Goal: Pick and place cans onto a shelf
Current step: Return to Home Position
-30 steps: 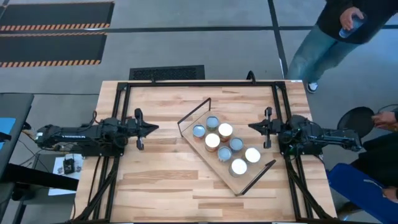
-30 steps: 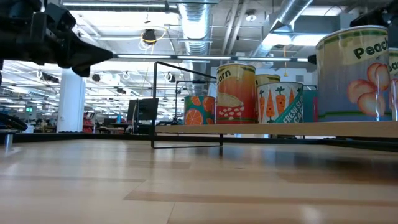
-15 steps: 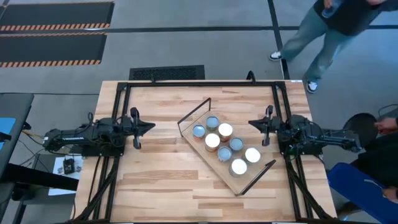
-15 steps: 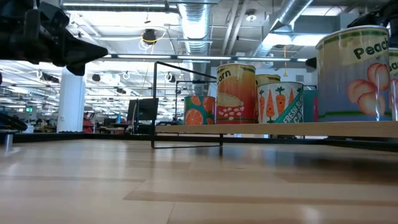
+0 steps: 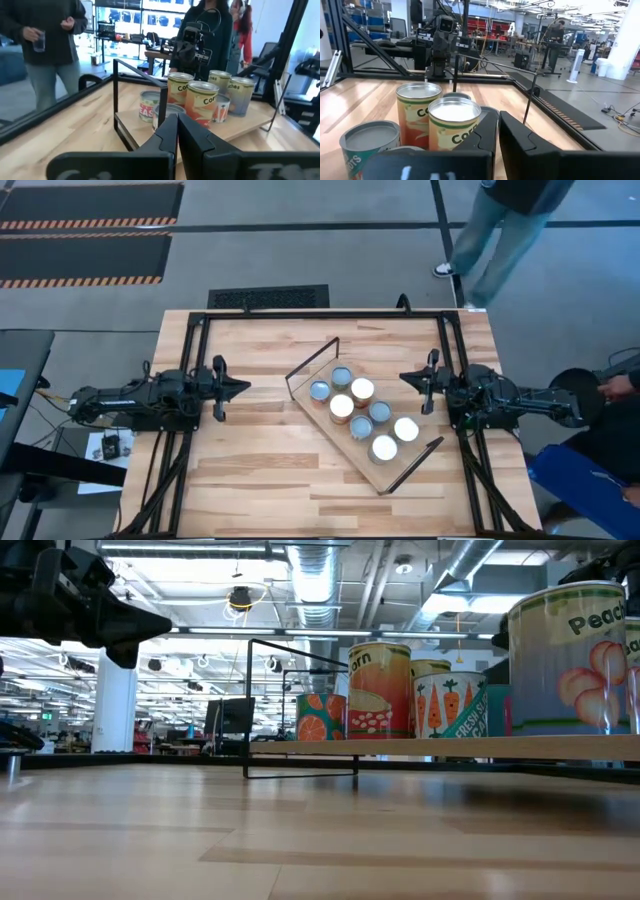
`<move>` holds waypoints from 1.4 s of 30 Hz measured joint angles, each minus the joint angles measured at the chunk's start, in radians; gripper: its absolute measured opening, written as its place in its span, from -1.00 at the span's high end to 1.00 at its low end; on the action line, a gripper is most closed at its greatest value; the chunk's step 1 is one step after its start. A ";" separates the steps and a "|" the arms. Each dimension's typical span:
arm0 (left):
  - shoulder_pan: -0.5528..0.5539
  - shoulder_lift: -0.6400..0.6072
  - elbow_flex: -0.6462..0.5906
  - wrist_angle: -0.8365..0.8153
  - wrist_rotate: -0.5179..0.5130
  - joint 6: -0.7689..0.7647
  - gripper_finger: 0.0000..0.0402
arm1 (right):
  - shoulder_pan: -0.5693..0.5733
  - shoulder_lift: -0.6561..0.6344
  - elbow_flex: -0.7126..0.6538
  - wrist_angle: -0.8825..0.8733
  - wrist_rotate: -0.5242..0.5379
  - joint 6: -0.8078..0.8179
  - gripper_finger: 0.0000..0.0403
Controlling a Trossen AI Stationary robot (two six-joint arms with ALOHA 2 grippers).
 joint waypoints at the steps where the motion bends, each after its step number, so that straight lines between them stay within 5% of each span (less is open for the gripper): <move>1: 0.000 0.000 0.000 0.000 0.000 -0.014 0.99 | 0.000 0.000 0.000 0.000 0.000 0.000 0.79; 42: 0.000 0.000 -0.001 0.000 -0.002 -0.015 0.99 | 0.000 0.000 -0.002 0.001 0.002 0.000 0.79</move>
